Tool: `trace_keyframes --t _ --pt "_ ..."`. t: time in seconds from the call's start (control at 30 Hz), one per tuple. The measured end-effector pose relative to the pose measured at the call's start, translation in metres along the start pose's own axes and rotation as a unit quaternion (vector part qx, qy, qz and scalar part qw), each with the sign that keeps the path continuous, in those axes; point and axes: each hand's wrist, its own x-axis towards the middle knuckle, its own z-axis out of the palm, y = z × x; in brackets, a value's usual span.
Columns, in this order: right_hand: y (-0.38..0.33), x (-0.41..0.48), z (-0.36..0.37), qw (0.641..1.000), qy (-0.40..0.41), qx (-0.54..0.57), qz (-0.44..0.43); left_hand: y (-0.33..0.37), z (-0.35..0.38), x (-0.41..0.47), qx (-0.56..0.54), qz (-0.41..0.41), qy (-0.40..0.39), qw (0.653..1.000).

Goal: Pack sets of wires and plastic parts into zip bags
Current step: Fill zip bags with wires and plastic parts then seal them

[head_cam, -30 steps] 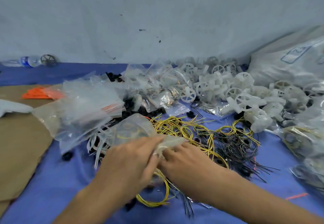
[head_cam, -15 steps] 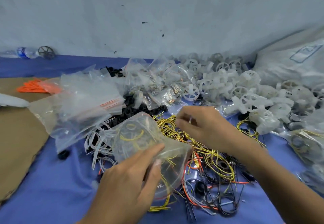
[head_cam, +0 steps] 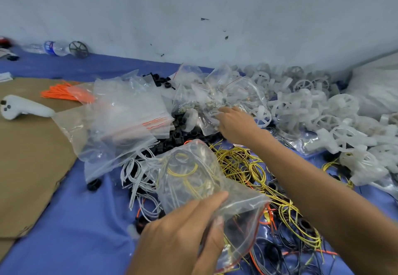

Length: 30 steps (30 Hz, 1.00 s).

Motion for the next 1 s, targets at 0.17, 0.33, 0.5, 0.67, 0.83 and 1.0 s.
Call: trace_keyframes --t 0.17,0.33,0.5,0.67,0.83,1.0 --pt "0.006 0.015 0.005 0.994 -0.112 -0.011 0.000 -0.003 0.004 0.007 -0.003 -0.004 0.008 1.000" --pt "0.017 0.019 -0.015 0.982 0.010 0.161 0.093 -0.003 0.003 0.009 -0.009 -0.024 -0.002 1.000" --pt "0.042 -0.033 -0.071 0.744 0.161 0.623 0.181 -0.002 0.000 0.007 -0.026 -0.038 -0.026 0.999" --pt "0.053 -0.107 -0.079 0.380 0.247 0.868 0.202 -0.002 0.010 0.009 -0.029 -0.034 -0.020 0.999" --pt "0.012 -0.131 -0.035 0.328 0.098 0.875 0.341 0.001 0.017 0.003 -0.047 -0.035 -0.039 0.998" --pt "-0.001 -0.157 -0.056 0.329 0.114 0.899 0.264 0.001 0.019 -0.001 -0.057 -0.048 -0.031 0.997"
